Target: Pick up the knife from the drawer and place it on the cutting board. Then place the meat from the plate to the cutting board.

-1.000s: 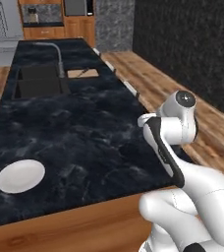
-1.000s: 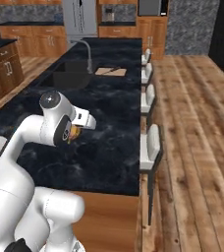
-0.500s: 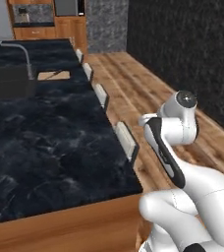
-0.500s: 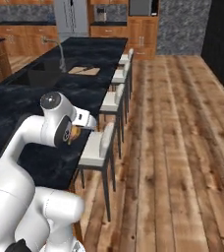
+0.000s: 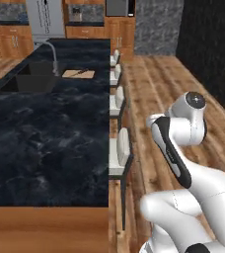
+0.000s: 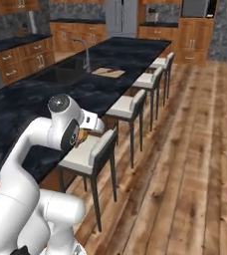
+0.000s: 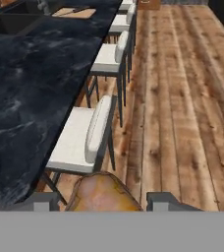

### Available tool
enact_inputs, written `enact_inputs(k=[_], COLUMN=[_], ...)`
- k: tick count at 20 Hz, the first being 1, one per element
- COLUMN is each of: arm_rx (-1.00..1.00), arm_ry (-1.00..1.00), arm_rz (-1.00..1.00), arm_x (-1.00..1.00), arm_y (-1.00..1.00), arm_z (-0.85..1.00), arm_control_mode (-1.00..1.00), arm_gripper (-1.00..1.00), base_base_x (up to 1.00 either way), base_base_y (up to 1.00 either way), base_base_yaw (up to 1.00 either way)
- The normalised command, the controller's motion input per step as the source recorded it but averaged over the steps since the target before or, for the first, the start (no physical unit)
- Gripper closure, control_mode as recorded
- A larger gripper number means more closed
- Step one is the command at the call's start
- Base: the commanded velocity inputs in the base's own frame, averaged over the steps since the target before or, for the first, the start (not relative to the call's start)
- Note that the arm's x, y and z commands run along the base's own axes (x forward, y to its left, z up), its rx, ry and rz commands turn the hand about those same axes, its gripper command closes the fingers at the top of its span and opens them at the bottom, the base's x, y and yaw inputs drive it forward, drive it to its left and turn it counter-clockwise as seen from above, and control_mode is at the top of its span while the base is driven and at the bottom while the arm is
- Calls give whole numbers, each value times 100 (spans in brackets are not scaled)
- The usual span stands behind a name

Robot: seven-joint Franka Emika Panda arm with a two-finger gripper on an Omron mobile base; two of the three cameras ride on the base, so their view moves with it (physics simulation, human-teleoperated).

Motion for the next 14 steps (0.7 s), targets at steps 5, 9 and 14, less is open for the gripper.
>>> enact_inputs(k=[5,9,14], arm_rx=[0,0,0], arm_ry=[0,0,0], arm_rz=[0,0,0], arm_x=[0,0,0], arm_y=[0,0,0], arm_z=[0,0,0], arm_control_mode=[100,100,100], arm_gripper=[100,100,100], base_base_x=[68,65,50], base_base_y=[-75,-74,-80], base_base_yaw=[59,60,58])
